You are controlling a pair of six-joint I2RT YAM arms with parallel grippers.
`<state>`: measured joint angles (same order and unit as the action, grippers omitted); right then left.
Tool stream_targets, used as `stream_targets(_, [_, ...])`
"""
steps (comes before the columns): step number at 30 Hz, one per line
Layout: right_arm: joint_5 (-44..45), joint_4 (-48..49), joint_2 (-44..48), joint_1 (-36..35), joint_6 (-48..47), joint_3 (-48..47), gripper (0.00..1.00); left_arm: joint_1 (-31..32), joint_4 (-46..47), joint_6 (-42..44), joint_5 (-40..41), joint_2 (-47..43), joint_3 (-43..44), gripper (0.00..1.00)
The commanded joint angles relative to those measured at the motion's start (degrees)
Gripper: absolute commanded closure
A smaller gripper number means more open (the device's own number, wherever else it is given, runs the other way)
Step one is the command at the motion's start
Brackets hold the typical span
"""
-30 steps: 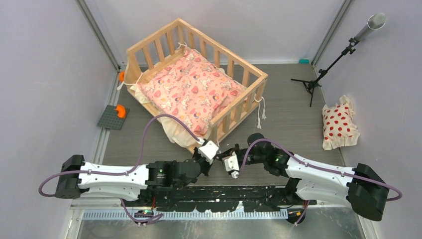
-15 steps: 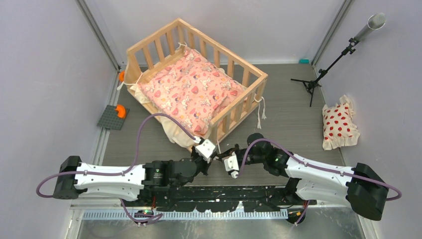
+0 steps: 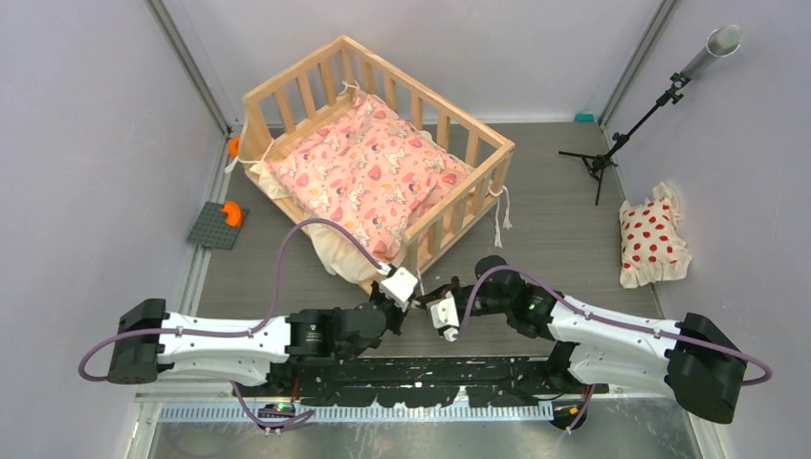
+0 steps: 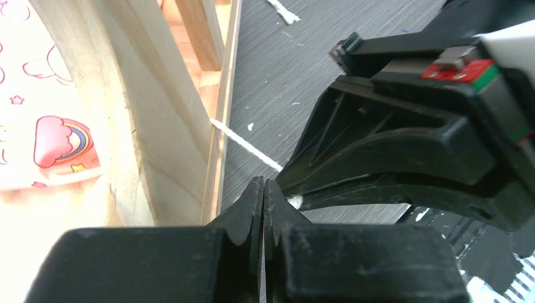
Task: Set up the pet bed
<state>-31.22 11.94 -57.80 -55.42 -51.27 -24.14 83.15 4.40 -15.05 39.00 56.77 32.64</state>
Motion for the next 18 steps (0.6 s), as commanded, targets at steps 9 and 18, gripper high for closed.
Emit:
stream_targets(9, [-4.6, -0.7, 0.1, -0.6, 3.3, -0.7, 0.99, -1.1, 1.7, -3.8, 2.2, -0.3, -2.6, 0.98])
stream_targets(18, [-2.8, -0.1, -0.8, -0.7, 5.2, -1.3, 0.99, -1.1, -4.1, -2.1, 2.3, -6.8, 2.2, 0.73])
